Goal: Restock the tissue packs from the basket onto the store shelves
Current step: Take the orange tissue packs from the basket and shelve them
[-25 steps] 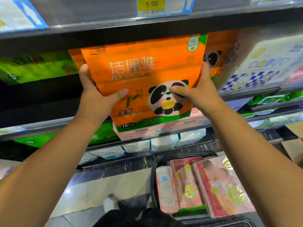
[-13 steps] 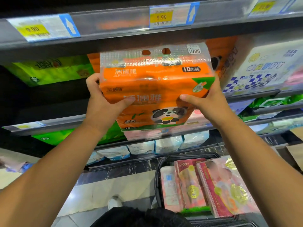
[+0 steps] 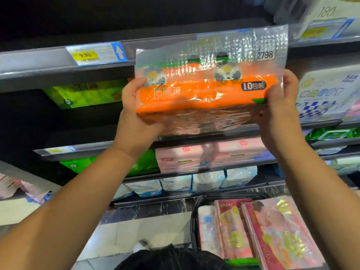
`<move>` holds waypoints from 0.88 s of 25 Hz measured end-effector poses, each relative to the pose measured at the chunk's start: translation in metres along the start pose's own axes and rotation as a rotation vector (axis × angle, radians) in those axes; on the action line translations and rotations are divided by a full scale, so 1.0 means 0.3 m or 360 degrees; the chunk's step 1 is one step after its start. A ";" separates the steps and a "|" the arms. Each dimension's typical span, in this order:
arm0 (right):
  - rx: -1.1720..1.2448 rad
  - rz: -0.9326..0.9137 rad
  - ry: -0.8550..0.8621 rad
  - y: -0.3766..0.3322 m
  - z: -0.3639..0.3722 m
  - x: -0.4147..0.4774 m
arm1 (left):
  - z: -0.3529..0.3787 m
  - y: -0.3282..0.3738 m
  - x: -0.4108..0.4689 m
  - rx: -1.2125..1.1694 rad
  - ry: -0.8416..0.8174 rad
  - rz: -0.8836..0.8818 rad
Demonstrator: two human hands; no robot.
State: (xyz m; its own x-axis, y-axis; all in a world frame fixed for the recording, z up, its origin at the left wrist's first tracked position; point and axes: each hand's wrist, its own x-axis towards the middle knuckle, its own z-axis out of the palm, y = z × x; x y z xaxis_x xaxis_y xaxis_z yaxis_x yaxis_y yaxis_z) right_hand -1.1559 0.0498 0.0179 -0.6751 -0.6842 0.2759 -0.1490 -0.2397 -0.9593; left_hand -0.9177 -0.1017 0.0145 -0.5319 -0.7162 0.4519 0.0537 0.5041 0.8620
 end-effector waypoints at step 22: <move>0.0073 0.0161 0.0169 0.167 -0.021 0.154 | 0.176 -0.109 0.118 0.0184 0.0050 -0.0315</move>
State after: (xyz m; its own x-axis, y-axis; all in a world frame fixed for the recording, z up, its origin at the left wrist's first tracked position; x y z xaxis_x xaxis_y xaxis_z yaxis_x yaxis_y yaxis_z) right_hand -1.1991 0.0103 -0.0178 -0.7581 -0.6302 0.1679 -0.0452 -0.2060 -0.9775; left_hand -0.9831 -0.1179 -0.0097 -0.4956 -0.8203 0.2854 -0.1469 0.4030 0.9033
